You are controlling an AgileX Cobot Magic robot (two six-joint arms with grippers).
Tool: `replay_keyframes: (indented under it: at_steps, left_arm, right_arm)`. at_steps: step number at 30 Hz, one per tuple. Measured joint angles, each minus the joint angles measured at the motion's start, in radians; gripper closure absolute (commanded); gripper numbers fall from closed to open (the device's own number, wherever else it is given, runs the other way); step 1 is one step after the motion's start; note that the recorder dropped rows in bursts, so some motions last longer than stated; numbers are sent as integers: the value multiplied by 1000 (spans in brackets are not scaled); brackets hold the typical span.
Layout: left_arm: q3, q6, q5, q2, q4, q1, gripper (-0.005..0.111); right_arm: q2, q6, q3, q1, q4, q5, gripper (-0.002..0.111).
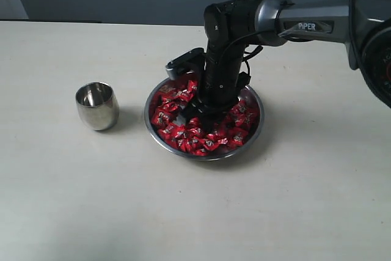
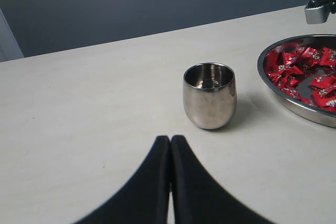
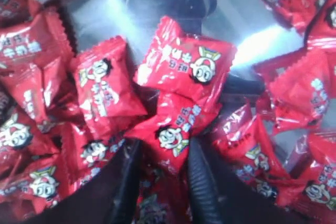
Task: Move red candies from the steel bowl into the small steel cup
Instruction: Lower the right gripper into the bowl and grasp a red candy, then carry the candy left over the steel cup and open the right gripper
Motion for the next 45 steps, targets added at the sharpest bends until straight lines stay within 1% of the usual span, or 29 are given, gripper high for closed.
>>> replay_keyframes:
  at_steps: [2, 4, 5, 23, 28, 32, 35, 40, 45]
  left_arm:
    - [0, 0, 0, 0, 0, 0, 106]
    - [0, 0, 0, 0, 0, 0, 106]
    - [0, 0, 0, 0, 0, 0, 106]
    - [0, 0, 0, 0, 0, 0, 106]
    - [0, 0, 0, 0, 0, 0, 106]
    - [0, 0, 0, 0, 0, 0, 106]
    - [0, 0, 0, 0, 0, 0, 106]
    - [0, 0, 0, 0, 0, 0, 106]
    - [0, 0, 0, 0, 0, 0, 106]
  right_arm:
    - [0, 0, 0, 0, 0, -4, 101]
    - [0, 0, 0, 0, 0, -7, 106]
    - [0, 0, 0, 0, 0, -7, 107]
    - [-112, 0, 0, 0, 2, -35, 106]
    - [-126, -19, 0, 0, 73, -45, 106]
    - [-134, -93, 0, 13, 207, -120, 106]
    - [-134, -158, 0, 45, 305, -198, 106]
    - [-134, -199, 0, 117, 347, -353, 106]
    - [-104, -206, -54, 147, 352, -389, 106]
